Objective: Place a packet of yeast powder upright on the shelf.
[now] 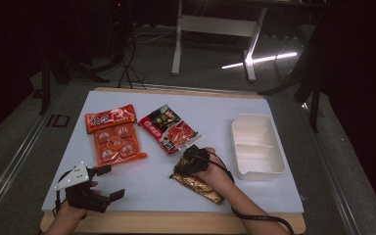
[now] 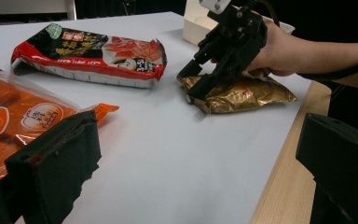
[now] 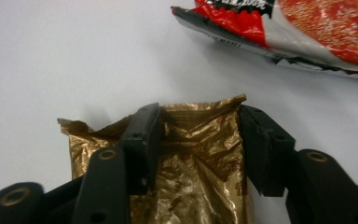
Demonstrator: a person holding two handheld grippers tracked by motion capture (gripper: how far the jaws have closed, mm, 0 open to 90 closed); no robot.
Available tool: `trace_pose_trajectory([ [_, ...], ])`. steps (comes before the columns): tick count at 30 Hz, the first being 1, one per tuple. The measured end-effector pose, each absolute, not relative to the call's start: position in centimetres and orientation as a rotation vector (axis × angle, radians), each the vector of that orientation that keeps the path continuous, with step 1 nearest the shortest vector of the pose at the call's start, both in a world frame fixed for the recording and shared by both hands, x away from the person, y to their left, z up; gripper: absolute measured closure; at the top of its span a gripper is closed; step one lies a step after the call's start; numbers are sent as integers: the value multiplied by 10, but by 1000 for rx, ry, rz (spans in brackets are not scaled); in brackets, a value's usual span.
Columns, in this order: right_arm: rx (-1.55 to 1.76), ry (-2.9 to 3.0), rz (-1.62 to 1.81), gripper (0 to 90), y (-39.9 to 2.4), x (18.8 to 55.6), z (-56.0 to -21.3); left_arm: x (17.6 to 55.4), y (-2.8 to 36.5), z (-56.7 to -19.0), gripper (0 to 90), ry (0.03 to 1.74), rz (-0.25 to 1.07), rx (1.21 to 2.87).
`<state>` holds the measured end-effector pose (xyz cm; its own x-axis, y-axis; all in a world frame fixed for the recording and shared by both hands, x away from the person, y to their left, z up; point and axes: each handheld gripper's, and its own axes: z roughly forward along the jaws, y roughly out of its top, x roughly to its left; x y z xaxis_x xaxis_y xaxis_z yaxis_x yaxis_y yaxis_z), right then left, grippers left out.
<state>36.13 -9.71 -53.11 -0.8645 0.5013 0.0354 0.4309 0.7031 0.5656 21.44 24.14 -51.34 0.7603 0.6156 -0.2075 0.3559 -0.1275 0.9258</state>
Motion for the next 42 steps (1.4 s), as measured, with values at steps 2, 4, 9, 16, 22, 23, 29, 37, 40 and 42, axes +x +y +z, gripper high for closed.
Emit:
trace_pose_trajectory([
  [2,744,2785,857,569,-95,359,-531,214,241,-514,2,767,264,1748],
  [4,746,2789,853,618,-94,359,-530,214,240,-514,2,767,263,1749],
  [9,712,2806,814,812,-93,359,-528,215,240,-514,2,771,262,1748],
  [16,721,2798,851,853,-101,361,-516,215,241,-514,2,770,265,1744],
  [22,742,2769,927,864,-114,356,-496,215,241,-514,2,768,266,1745],
  [23,745,2758,934,865,-116,355,-492,215,240,-514,2,770,265,1746],
  [29,800,2694,1041,869,-137,351,-469,215,239,-515,2,767,265,1755],
  [37,821,2614,1142,873,-158,343,-444,216,237,-515,2,768,260,1757],
  [40,825,2587,1169,874,-162,340,-436,216,237,-515,2,768,261,1758],
  [42,830,2569,1186,874,-165,338,-430,216,238,-515,2,769,261,1757],
])
